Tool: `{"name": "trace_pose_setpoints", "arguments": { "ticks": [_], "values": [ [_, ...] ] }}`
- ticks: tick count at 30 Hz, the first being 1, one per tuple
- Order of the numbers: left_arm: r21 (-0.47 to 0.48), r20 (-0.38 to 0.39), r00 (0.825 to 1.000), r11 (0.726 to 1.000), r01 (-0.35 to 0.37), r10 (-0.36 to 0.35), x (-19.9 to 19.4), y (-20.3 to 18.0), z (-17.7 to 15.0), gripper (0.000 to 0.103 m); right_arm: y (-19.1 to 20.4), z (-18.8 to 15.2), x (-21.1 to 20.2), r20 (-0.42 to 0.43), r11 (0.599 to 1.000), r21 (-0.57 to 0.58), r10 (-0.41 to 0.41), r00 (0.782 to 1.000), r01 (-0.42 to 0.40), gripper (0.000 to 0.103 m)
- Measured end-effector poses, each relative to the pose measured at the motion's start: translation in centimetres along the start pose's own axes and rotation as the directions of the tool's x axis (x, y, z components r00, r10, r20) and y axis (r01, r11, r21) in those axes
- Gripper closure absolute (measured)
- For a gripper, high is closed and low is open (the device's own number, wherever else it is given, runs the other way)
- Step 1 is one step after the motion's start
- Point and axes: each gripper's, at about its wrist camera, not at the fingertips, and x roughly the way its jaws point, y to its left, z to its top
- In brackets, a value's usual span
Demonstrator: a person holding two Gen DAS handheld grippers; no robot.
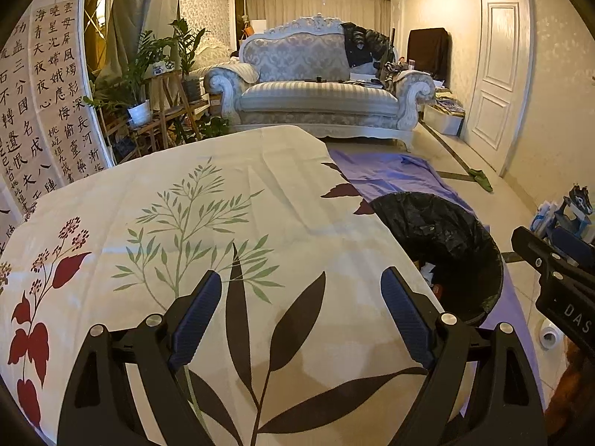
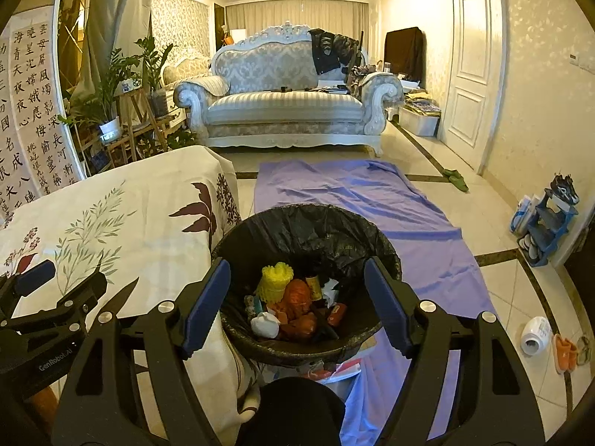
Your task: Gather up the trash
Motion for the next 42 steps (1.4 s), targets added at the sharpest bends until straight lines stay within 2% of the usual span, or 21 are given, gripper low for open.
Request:
{"name": "trace_pose_setpoints", "arguments": {
  "ticks": [11,42],
  "values": [
    [-0.006,0.025,1.000,1.000,0.003,-0.003,-1.0,0.2,0.0,0.018,0.0,0.0,-0.3,0.008,1.000,-0.002,-0.001,1.000,0.001,0.030],
    [-0.012,0.022,1.000,1.000,0.006,-0.006,-1.2,0.1,0.1,0.018,0.0,0.0,-0.5,0.012,1.000,0.001,-0.004,1.000,0.004,0.030]
  ]
}}
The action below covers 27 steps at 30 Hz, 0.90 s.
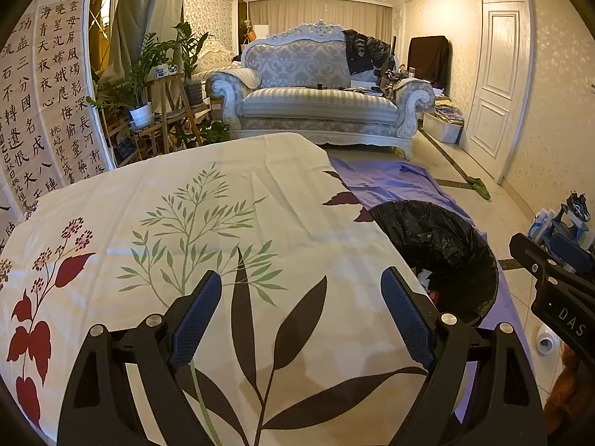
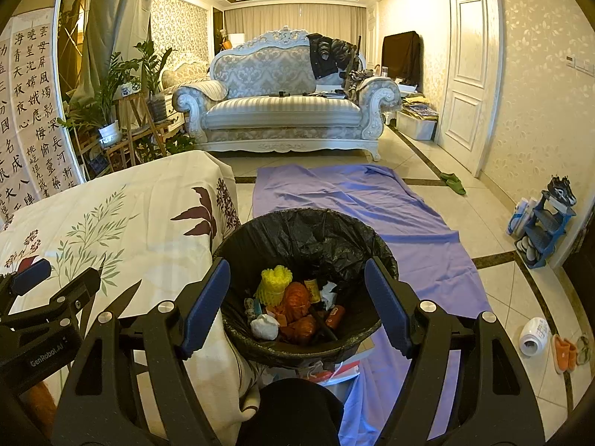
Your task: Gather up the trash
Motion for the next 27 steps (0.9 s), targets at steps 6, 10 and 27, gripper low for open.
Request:
{"name": "trace_pose_setpoints", "arguments": {
  "ticks": [6,10,27],
  "values": [
    [0.001,0.000,1.000,1.000,-0.001,0.001,0.05,0.00,-0.03,0.018,0.01,-0.02,0.02,0.000,1.000,0.000,0.000,1.000,0.000,0.030],
    [0.002,-0.001,1.000,1.000,0.000,0.000,0.07,-0.05,-0.06,0.018,0.01,-0.05,0.03,-0.001,1.000,-0.001,0.000,1.000,0.000,0.030],
    [0.001,0.000,1.000,1.000,-0.001,0.001,0.10,-0.14,-0.18,0.018,-0.01,-0.07,0.03,-0.001,1.000,0.000,0.000,1.000,0.000,0.030]
  ]
}}
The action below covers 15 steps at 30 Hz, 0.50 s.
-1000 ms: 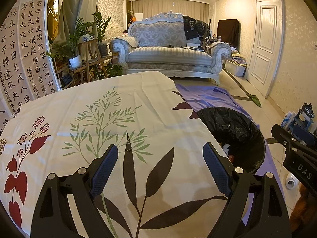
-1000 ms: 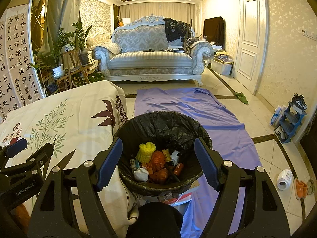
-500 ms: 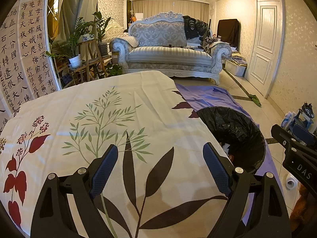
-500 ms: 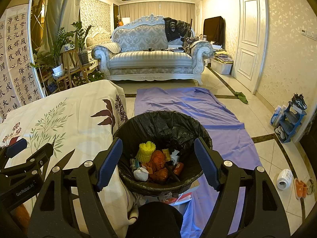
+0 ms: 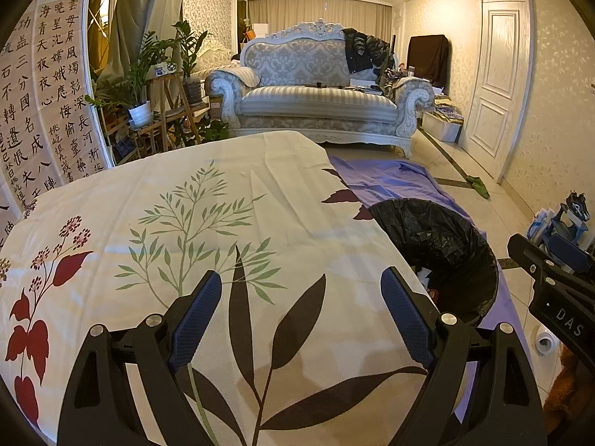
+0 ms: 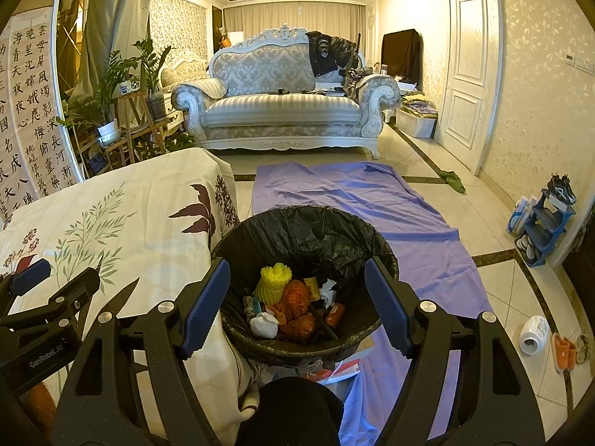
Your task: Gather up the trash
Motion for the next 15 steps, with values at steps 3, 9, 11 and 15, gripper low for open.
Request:
{"name": "trace_pose_setpoints", "arguments": {
  "ticks": [3,9,11,15],
  "values": [
    [0.004,0.007,1.000,1.000,0.000,0.000,-0.01,0.01,0.00,0.018,0.02,0.02,-0.01,-0.001,1.000,0.000,0.000,1.000,0.000,0.030],
    [0.013,0.015,1.000,1.000,0.001,-0.001,0.25,-0.35,-0.41,0.018,0.02,0.02,-0.01,-0.001,1.000,-0.001,0.000,1.000,0.000,0.030],
    [0.011,0.014,1.000,1.000,0.004,-0.004,0.34,-0.34,-0.44,0.018,0.01,0.02,-0.16,-0.002,1.000,-0.002,0.000,1.000,0.000,0.030],
    [0.003,0.011,1.000,1.000,0.013,-0.013,0.41,-0.12,-0.43,0.018,-0.03,-0.06,-0.23,-0.002,1.000,-0.001,0.000,1.000,0.000,0.030]
  ]
}}
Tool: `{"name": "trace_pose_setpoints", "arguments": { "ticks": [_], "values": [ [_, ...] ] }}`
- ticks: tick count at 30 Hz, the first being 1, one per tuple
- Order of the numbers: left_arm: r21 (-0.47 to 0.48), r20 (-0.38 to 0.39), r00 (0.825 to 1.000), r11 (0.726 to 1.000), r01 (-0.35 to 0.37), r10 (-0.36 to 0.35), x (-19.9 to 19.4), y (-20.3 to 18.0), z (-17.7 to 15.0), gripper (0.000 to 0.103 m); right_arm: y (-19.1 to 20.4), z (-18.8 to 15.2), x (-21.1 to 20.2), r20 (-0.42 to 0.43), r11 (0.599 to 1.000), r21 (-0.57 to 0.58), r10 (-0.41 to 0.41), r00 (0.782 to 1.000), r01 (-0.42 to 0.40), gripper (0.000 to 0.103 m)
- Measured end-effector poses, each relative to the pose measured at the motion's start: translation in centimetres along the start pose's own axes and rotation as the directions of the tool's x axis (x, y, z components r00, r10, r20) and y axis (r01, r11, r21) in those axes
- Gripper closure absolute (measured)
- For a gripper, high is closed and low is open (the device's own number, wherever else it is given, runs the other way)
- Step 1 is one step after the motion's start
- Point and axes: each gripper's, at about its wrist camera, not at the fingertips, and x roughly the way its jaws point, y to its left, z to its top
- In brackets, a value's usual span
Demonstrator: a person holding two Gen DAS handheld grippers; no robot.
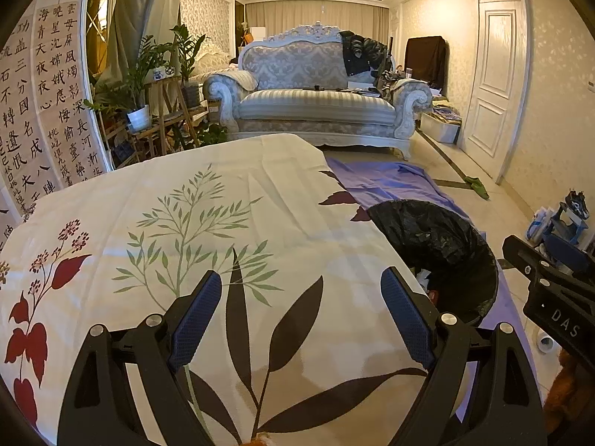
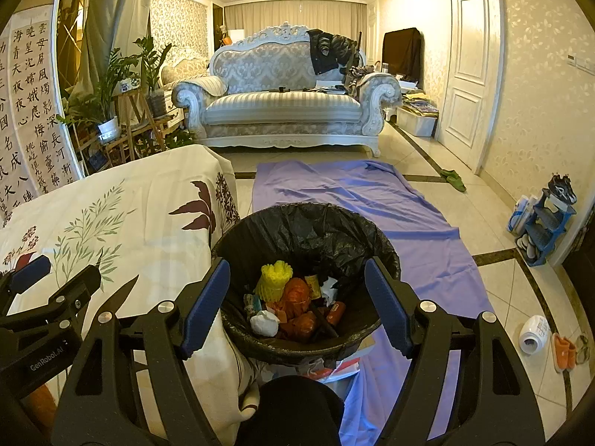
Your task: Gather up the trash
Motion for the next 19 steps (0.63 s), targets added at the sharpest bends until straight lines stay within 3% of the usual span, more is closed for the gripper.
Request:
{"name": "trace_pose_setpoints", "arguments": {
  "ticks": [6,11,19],
  "values": [
    [-0.010,0.000,0.999,0.999,0.034,-0.034,0.2,0.2,0.0,0.018,0.0,0.0,0.0,-0.001,1.000,-0.002,0.002,1.000,-0.002,0.030],
    [0.022,0.029,1.000,1.000,0.005,-0.006,-0.1,-0.1,0.1,0.018,0.3,-0.2,0.0,-0.006,1.000,-0.010,0.009,1.000,-0.009,0.030],
    [-0.033,-0.019,1.000,0.999,-0.025,0.025,0.7,2.9,0.5,0.018,2.5,0.3,0.7,-0.017,0.997,-0.044,0.056,0.998,-0.056,0.030]
  ]
}}
